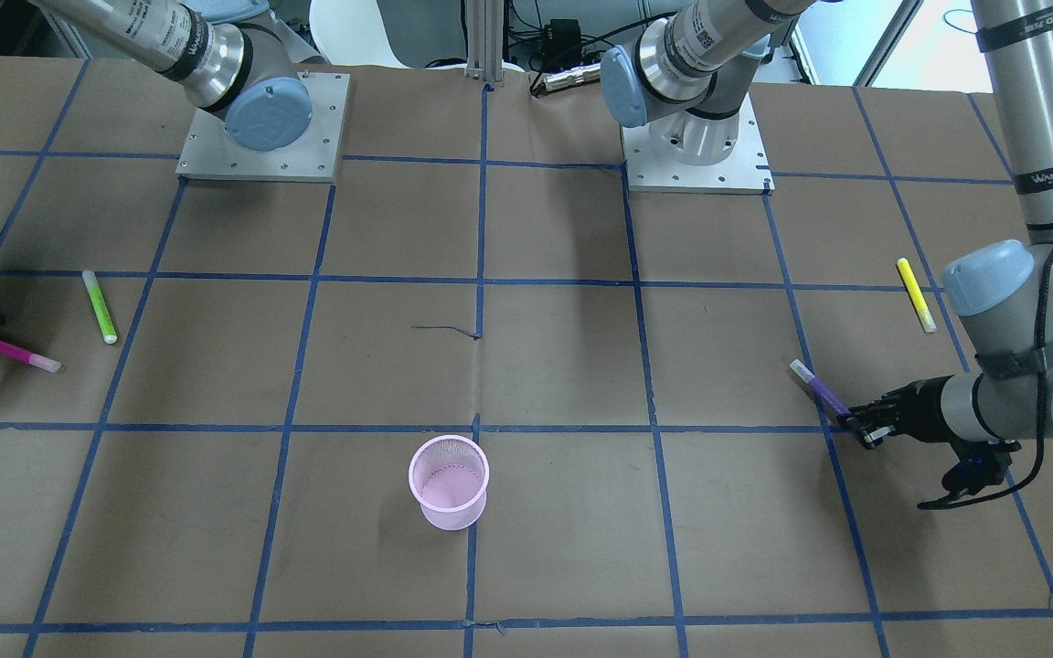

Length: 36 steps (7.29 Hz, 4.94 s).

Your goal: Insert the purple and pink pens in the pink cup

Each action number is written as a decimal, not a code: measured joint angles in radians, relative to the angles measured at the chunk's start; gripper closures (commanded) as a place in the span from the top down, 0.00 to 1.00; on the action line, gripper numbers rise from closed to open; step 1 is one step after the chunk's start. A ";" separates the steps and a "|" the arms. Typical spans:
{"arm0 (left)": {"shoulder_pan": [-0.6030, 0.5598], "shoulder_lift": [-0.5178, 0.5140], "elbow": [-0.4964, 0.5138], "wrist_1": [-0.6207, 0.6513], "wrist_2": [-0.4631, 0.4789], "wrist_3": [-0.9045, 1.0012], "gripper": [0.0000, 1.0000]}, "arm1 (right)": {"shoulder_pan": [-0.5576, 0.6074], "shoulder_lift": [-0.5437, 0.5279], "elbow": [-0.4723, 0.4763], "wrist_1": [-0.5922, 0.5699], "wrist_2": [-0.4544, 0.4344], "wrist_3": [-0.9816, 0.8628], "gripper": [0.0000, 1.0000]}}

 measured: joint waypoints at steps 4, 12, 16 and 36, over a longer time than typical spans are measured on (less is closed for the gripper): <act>0.000 0.017 0.001 -0.002 0.001 -0.001 0.00 | 0.006 -0.035 -0.007 0.007 -0.008 0.057 0.11; -0.021 0.100 -0.003 -0.041 -0.077 -0.003 0.00 | 0.458 -0.501 -0.034 0.053 -0.013 0.893 0.07; -0.062 0.162 -0.003 -0.072 -0.135 0.001 0.00 | 0.924 -0.559 -0.027 -0.171 -0.180 1.658 0.06; -0.310 0.277 0.005 0.108 -0.219 0.027 0.00 | 1.163 -0.510 -0.206 -0.161 -0.413 2.204 1.00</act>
